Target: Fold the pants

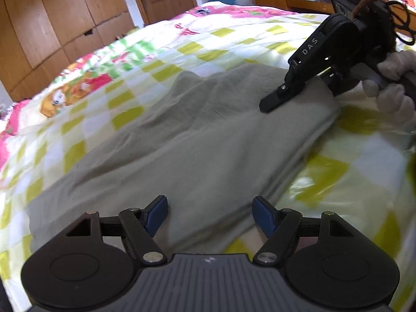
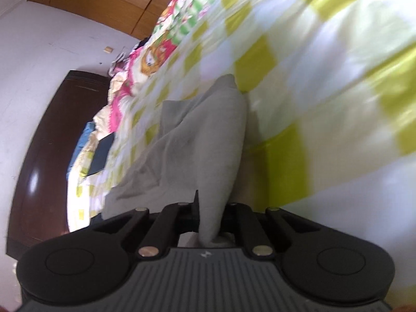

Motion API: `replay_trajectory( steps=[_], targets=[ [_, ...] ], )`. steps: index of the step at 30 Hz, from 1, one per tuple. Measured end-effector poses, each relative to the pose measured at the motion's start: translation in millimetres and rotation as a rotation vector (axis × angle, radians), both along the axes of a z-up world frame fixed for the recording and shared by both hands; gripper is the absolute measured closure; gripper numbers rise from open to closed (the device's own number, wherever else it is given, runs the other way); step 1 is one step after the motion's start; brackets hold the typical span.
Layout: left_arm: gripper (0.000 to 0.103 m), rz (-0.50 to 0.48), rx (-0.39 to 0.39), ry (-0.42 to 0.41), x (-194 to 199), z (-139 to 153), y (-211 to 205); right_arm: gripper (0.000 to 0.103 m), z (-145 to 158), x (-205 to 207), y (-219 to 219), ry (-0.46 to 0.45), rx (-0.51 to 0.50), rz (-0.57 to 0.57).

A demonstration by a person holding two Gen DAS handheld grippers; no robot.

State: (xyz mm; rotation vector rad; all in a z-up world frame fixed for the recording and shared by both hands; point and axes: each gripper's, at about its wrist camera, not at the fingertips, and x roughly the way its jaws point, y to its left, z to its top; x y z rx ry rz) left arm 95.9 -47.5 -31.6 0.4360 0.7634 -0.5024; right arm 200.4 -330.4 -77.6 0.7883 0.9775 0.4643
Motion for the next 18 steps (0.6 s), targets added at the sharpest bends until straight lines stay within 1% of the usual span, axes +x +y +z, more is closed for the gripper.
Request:
replay_trajectory(
  steps=[2,4,6,8,11,14,16,18],
  targets=[
    [0.019,-0.02,-0.028,0.017,-9,2,-13,0.097,5,-8,-22,0.011,-0.033,-0.028],
    [0.019,-0.044,-0.033,-0.011,-20,6,-28,0.097,20,-18,-39,-0.006,-0.107,-0.041],
    [0.019,-0.057,-0.069,-0.026,-22,14,-34,0.097,33,-25,-50,-0.018,-0.167,-0.039],
    [0.019,-0.04,-0.096,-0.079,-17,25,-37,0.096,42,-29,-56,-0.024,-0.211,-0.042],
    [0.019,0.041,-0.096,-0.17,0,31,-40,0.096,46,-29,-59,-0.023,-0.226,-0.069],
    [0.019,0.082,-0.048,-0.23,16,21,-52,0.096,50,-28,-55,-0.022,-0.222,-0.091],
    [0.018,0.109,-0.005,-0.264,23,9,-62,0.096,55,-28,-49,-0.027,-0.246,-0.088],
    [0.017,0.139,0.099,-0.214,34,-15,-73,0.096,63,-32,-47,-0.037,-0.251,-0.089]
  ],
)
